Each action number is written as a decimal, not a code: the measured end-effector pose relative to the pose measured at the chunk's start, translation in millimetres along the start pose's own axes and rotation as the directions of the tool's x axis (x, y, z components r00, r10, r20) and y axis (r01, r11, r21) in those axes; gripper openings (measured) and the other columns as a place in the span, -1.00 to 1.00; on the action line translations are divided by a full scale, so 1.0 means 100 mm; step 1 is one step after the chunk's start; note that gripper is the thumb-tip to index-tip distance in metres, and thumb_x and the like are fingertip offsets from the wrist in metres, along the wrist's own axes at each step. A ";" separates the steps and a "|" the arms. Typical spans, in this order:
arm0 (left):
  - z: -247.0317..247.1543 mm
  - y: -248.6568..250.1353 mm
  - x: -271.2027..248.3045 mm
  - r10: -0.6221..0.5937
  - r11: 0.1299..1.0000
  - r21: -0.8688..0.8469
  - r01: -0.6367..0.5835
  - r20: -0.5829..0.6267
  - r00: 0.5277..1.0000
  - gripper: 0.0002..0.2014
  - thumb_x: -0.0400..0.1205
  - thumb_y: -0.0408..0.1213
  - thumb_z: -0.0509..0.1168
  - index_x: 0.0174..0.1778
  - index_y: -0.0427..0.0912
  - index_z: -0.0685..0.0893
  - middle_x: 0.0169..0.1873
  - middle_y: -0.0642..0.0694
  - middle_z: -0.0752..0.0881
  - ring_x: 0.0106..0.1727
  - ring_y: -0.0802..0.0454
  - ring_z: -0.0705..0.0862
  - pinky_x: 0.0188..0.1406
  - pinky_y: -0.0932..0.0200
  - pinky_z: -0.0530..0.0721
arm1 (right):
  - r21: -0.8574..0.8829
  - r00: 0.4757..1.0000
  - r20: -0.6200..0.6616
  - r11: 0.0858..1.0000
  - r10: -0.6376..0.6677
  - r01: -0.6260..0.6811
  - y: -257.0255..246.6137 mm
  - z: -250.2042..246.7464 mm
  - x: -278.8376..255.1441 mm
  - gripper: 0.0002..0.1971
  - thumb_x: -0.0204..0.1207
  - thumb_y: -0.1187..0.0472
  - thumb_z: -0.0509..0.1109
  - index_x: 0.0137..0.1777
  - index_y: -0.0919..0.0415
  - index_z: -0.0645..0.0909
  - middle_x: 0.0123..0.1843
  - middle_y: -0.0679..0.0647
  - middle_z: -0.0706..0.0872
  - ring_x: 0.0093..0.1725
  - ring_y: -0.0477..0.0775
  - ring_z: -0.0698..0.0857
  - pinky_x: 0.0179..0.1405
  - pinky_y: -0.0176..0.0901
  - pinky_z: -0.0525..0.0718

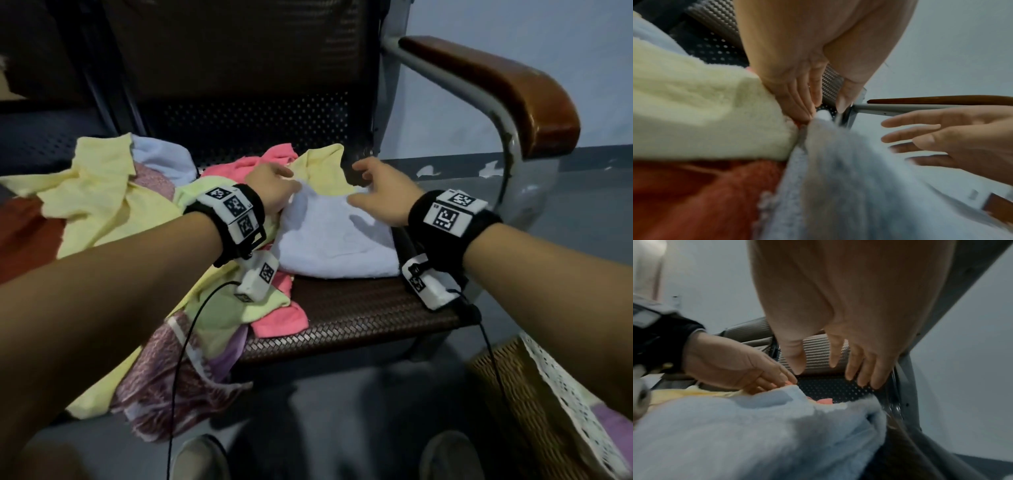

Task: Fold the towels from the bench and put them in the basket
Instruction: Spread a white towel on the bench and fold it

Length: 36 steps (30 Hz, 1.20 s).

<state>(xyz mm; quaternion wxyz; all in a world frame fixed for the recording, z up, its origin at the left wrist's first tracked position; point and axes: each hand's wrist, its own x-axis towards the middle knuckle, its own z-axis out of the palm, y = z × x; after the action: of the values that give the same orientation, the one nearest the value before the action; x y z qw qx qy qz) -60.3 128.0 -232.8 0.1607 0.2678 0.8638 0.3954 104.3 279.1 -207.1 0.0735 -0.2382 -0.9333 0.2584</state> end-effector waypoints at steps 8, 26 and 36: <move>-0.16 -0.15 -0.62 0.223 0.892 0.257 -0.372 0.465 0.857 -0.35 0.45 -0.01 0.61 0.46 -0.03 0.61 0.31 0.01 0.69 0.27 0.04 0.66 0.40 -0.03 0.60 | -0.278 0.907 0.409 0.934 -0.096 0.224 0.11 0.03 -0.55 -0.15 0.40 -0.24 0.56 0.63 0.11 0.43 0.59 0.00 0.53 0.55 0.05 0.50 0.51 -0.23 0.37; -0.14 -0.16 -0.72 0.138 0.979 0.135 -0.155 0.133 0.982 -0.82 0.63 -0.08 0.36 -0.15 -0.11 0.67 -0.26 -0.04 0.65 -0.20 -0.02 0.57 -0.28 0.10 0.45 | 0.103 0.986 0.145 0.990 0.077 -0.092 0.17 -0.17 -0.52 -0.66 0.60 0.12 0.33 0.03 0.48 0.63 -0.18 0.23 0.65 -0.20 0.08 0.57 -0.21 -0.07 0.46; -0.10 -0.12 -0.83 0.254 0.818 0.383 -0.429 0.429 0.867 -0.25 0.42 0.01 0.59 0.53 0.00 0.52 0.42 0.01 0.61 0.38 -0.04 0.60 0.34 0.14 0.49 | -0.217 0.977 0.047 0.952 -0.209 0.214 -0.05 -0.06 -0.52 -0.71 0.54 -0.02 0.39 0.21 0.01 0.71 0.13 -0.04 0.80 0.11 0.04 0.74 0.17 -0.01 0.69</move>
<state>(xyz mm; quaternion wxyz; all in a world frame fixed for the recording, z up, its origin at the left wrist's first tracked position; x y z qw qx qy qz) -2.5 67.1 -230.4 0.1714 0.5190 0.8251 0.1432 148.8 253.0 -199.8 0.0630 -0.1406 -0.9772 0.1464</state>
